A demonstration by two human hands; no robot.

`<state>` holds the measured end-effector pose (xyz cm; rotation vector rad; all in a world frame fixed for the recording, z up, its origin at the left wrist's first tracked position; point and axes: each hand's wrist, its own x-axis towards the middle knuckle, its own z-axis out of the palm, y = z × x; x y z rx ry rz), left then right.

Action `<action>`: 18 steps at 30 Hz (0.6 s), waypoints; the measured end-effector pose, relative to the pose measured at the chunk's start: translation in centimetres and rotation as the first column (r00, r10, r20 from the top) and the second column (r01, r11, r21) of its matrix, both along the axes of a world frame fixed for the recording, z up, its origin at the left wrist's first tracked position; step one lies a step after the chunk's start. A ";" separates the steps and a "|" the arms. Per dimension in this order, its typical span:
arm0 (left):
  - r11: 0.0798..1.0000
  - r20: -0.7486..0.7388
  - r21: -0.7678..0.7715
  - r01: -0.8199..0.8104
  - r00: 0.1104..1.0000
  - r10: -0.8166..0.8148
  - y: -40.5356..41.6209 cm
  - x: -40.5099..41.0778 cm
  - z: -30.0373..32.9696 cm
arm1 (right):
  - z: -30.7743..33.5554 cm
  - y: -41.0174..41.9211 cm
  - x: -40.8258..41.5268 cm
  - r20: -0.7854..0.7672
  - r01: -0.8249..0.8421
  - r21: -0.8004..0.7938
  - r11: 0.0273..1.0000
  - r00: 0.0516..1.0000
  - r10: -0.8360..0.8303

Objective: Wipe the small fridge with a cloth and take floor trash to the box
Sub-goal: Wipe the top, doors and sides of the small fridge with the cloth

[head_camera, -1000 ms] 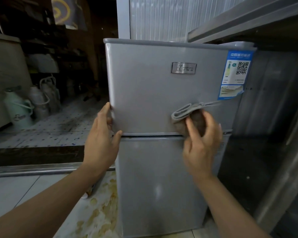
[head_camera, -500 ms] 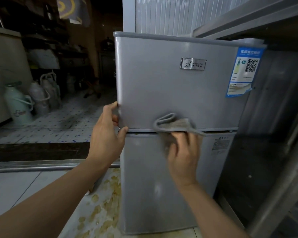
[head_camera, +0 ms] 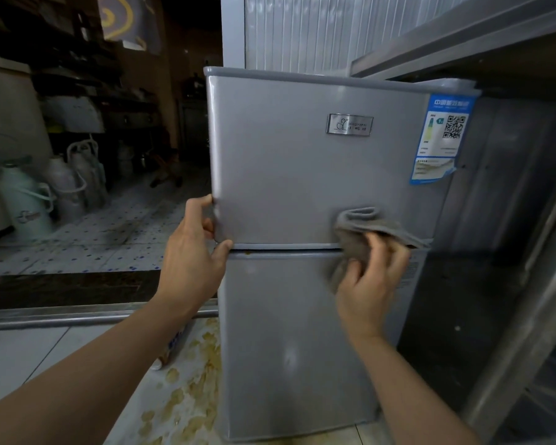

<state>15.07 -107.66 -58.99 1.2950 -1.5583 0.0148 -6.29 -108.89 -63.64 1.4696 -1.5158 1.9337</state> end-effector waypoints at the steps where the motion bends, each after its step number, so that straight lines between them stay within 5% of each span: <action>1: 1.000 -0.006 -0.003 -0.002 1.000 0.002 0.0 -0.1 0.0 | 0.2 -0.3 -1.5 0.045 0.035 0.003 0.999 0.998 -0.035; 6: 1.000 -0.003 -0.002 -0.015 1.000 0.015 0.1 -0.3 -0.1 | 1.9 -1.7 -6.9 0.244 0.124 0.074 0.990 0.960 -0.138; 10: 0.999 0.004 -0.018 -0.030 1.000 0.030 0.1 -0.5 -0.3 | 2.5 -2.0 -4.8 0.253 0.178 0.077 0.981 0.948 -0.192; 18: 0.999 -0.031 0.018 0.043 0.999 -0.043 0.5 0.0 0.1 | 0.8 1.3 9.4 -0.192 -0.111 -0.009 0.994 0.975 0.107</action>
